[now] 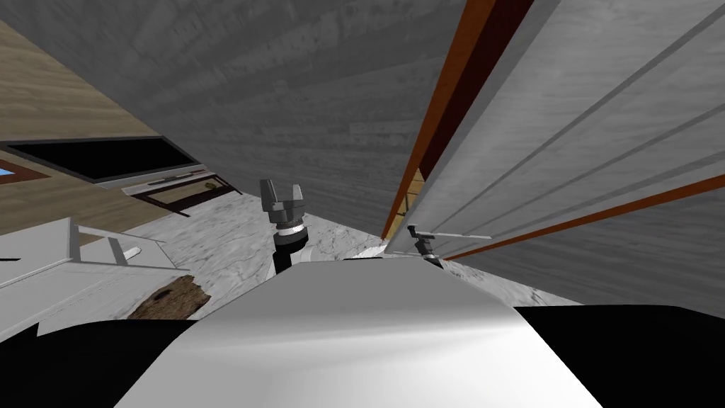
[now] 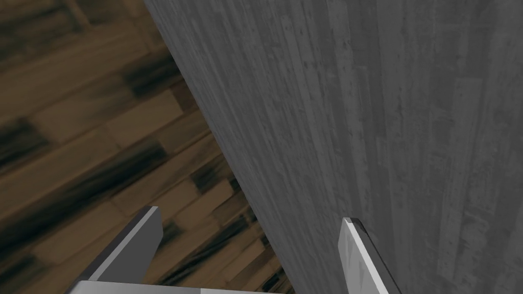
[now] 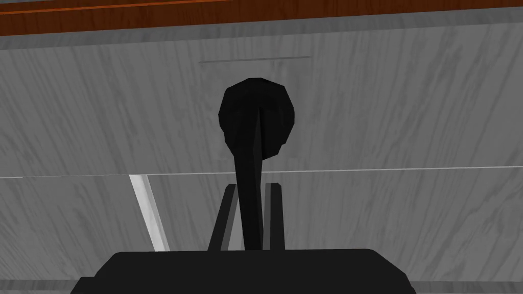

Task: Pull the door open

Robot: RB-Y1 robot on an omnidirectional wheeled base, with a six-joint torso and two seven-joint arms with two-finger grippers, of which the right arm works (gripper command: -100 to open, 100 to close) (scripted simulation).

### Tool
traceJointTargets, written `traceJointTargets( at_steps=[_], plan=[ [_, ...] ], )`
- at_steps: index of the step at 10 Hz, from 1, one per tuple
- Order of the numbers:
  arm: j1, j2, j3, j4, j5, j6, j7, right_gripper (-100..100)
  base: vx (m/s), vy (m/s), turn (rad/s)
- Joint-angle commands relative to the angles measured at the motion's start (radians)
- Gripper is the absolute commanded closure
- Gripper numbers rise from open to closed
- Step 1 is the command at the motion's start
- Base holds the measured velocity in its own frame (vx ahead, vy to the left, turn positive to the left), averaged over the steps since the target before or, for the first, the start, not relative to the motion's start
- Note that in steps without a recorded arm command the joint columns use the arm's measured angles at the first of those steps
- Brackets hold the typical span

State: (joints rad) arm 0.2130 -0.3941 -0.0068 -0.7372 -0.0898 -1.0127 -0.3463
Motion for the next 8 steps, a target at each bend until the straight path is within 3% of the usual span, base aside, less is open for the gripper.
traceJointTargets(
  at_steps=[1,8],
  plan=[
    [0.027,-0.011,0.007,-0.003,0.003,-0.029,-0.013,100,-0.180,-0.052,0.128],
    [0.086,-0.041,0.025,0.011,0.009,-0.118,-0.045,100,-0.148,-0.038,0.115]
  ],
)
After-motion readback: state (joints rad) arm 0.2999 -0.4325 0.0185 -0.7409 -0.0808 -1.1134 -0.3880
